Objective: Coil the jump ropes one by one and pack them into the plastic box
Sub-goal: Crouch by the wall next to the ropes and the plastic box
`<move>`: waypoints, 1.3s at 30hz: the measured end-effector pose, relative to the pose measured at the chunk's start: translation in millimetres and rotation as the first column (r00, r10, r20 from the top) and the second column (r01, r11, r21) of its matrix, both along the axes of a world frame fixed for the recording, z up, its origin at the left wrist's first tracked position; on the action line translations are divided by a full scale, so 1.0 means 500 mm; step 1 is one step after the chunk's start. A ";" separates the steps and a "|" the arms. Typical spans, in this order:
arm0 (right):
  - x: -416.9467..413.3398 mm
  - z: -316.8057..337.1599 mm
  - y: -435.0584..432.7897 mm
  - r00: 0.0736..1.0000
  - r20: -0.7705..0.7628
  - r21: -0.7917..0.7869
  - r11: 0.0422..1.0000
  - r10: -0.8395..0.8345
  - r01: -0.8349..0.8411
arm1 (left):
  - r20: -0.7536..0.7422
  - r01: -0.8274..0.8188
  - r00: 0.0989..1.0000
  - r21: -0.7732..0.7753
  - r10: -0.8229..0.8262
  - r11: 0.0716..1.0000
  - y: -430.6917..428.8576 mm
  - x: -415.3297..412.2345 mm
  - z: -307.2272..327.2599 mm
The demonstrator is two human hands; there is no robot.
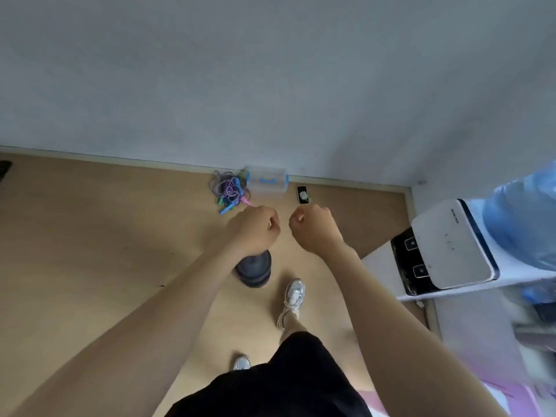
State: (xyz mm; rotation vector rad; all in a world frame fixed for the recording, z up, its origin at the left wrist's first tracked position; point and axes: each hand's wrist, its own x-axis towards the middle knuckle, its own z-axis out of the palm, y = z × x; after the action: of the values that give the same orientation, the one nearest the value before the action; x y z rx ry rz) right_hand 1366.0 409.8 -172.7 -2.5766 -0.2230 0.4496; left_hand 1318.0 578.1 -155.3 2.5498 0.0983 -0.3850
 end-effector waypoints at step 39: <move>1.221 -0.637 0.471 0.952 -0.002 -0.166 0.939 0.306 -0.302 | -0.032 -0.044 0.999 -0.049 0.042 0.998 0.528 1.233 -0.656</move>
State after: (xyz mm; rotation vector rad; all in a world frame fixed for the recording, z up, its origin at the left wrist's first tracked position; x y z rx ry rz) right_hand 1976.7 645.3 -491.3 -2.7189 -0.6239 0.5696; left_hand 1934.6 841.9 -483.4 2.4887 0.1528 -0.4055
